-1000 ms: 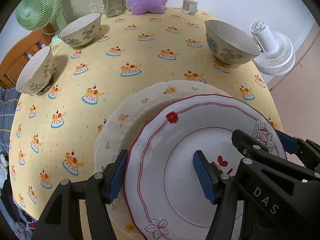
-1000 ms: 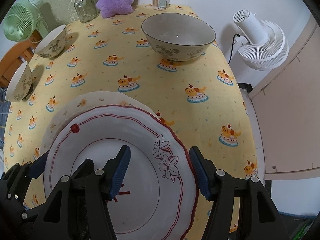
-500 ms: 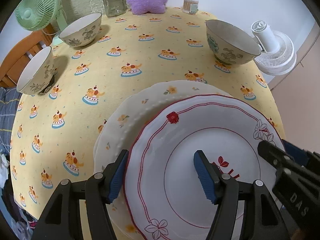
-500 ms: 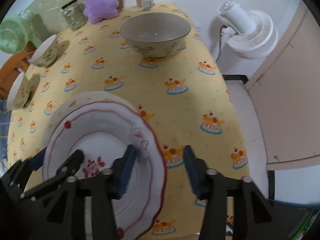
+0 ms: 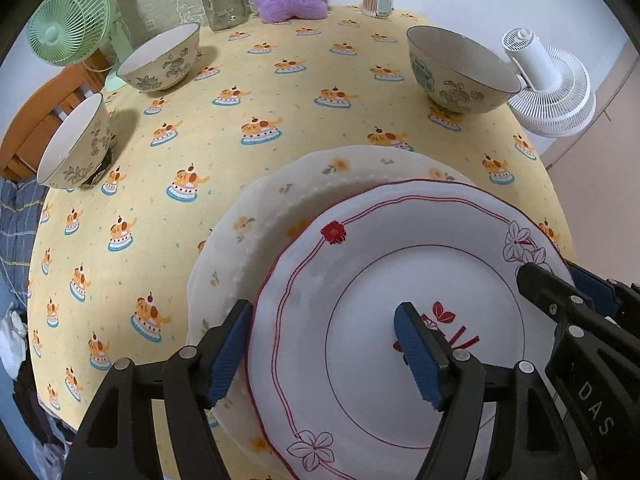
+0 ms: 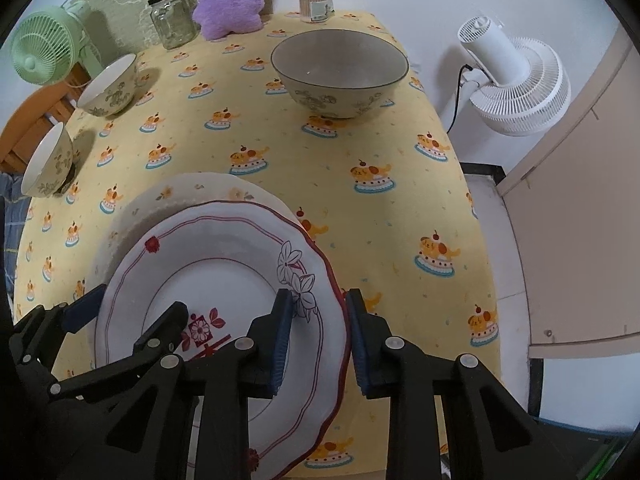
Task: Organize plates and bowls
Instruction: 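Carry the red-rim plate over the orange-flower plate stack with the right tool, then lower the red-rim plate onto the stack and open the right tool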
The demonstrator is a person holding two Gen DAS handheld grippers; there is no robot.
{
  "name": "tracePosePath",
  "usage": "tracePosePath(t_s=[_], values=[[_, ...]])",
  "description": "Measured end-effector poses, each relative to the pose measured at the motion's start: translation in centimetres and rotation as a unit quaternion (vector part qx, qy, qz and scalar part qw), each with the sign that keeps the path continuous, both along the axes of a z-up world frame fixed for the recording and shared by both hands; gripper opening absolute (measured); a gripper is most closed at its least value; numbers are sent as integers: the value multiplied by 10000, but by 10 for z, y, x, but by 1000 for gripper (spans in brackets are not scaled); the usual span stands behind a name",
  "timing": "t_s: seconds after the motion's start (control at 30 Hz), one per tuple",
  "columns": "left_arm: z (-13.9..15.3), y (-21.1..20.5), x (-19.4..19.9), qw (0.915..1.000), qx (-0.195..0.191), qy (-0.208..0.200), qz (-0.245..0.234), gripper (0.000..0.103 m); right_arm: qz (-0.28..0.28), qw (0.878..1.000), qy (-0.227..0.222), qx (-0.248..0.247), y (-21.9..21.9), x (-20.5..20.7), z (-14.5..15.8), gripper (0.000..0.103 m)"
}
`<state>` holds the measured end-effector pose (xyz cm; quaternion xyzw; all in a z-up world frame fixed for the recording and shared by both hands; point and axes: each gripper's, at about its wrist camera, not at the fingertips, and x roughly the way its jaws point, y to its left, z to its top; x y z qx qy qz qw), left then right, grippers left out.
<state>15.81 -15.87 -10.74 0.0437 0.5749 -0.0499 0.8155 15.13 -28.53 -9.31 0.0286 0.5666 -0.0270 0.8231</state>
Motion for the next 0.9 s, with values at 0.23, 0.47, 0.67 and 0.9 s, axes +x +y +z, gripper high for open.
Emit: tracePosePath(t_s=[0.23,0.47,0.67,0.9], values=[[-1,-5,-5,9997,212,72,-129,81,52,9999,7,-95,3,1,1,29],[5,1,-8,9998,127,-21,-119,83,73,9998,-27,-181,9,1,2,30],[8,22,-3,9999,-24,-58,124,84,44,9998,-114,-175,15,3,5,30],[7,32,0,9997,-188,-53,117,87,-71,9996,-73,-253,22,10,-2,34]])
